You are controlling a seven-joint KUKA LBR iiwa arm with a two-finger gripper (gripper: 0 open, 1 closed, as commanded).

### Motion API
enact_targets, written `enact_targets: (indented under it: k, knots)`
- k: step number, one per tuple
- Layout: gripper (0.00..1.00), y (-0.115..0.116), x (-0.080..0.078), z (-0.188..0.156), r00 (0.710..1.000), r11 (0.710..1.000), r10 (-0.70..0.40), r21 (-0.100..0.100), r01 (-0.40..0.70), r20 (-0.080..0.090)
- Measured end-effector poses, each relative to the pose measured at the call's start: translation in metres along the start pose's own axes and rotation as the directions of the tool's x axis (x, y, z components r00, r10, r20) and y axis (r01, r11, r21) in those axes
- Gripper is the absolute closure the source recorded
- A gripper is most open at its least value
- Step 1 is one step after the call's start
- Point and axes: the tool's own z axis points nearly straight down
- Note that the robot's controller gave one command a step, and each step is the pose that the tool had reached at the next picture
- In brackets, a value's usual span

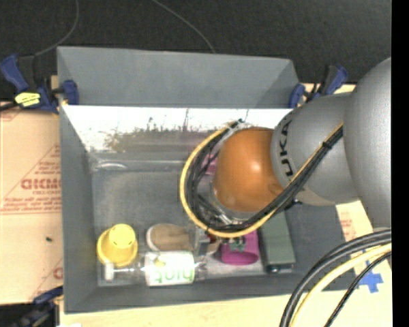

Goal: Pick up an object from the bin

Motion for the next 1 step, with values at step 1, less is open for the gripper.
enact_targets:
  k: [1]
  knots:
    - [1.00,0.0000,0.0000,0.0000,1.000,1.000,0.001,0.000,-0.001,0.000]
